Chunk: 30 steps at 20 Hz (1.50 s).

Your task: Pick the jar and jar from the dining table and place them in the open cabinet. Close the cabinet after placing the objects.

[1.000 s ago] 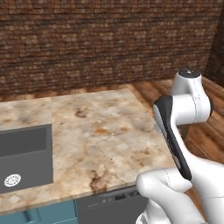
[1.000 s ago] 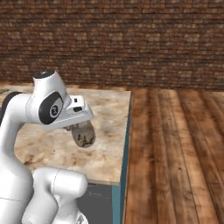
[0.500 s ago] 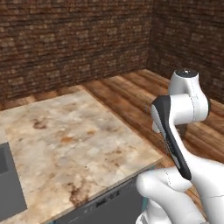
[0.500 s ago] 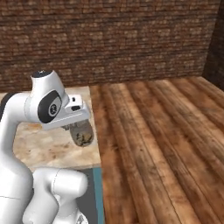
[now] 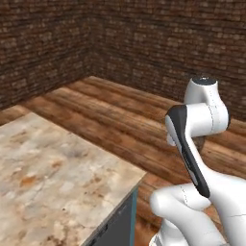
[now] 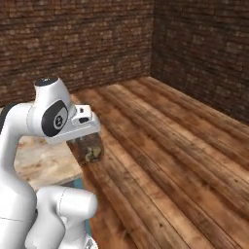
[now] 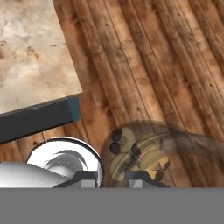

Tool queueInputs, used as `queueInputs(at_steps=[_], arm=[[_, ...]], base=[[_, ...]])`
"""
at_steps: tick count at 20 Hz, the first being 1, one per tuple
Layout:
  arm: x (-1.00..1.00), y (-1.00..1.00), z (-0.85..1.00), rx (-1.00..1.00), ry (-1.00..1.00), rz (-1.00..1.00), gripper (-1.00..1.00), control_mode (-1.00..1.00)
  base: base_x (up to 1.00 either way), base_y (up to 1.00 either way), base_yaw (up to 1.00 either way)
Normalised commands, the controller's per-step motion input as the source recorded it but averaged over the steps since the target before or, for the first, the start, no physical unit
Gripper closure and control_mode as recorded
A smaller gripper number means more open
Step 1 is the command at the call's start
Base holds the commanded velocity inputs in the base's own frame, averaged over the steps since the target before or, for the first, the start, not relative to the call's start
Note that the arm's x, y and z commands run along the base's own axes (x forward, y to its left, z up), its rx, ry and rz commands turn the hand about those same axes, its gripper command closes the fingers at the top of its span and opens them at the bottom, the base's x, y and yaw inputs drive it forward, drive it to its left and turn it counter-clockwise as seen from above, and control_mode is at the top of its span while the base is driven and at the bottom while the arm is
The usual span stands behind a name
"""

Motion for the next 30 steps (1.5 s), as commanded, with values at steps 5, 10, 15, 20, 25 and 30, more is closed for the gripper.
queueInputs(at_steps=[5,10,15,20,25,30], arm=[[0.00,0.00,0.00,0.00,0.00,0.00,1.00,1.00],[0.00,0.00,0.00,0.00,0.00,0.00,1.00,1.00],[0.00,0.00,0.00,0.00,0.00,0.00,1.00,1.00],[0.00,0.00,0.00,0.00,0.00,0.00,1.00,1.00],[0.00,0.00,0.00,0.00,0.00,0.00,1.00,1.00],[0.00,0.00,0.00,0.00,0.00,0.00,1.00,1.00]], base=[[-0.35,0.00,-0.62],[-0.30,0.00,-0.63],[-0.36,0.00,-0.60],[-0.32,0.00,-0.58],[-0.23,0.00,-0.56],[-0.23,-0.01,-0.55]])
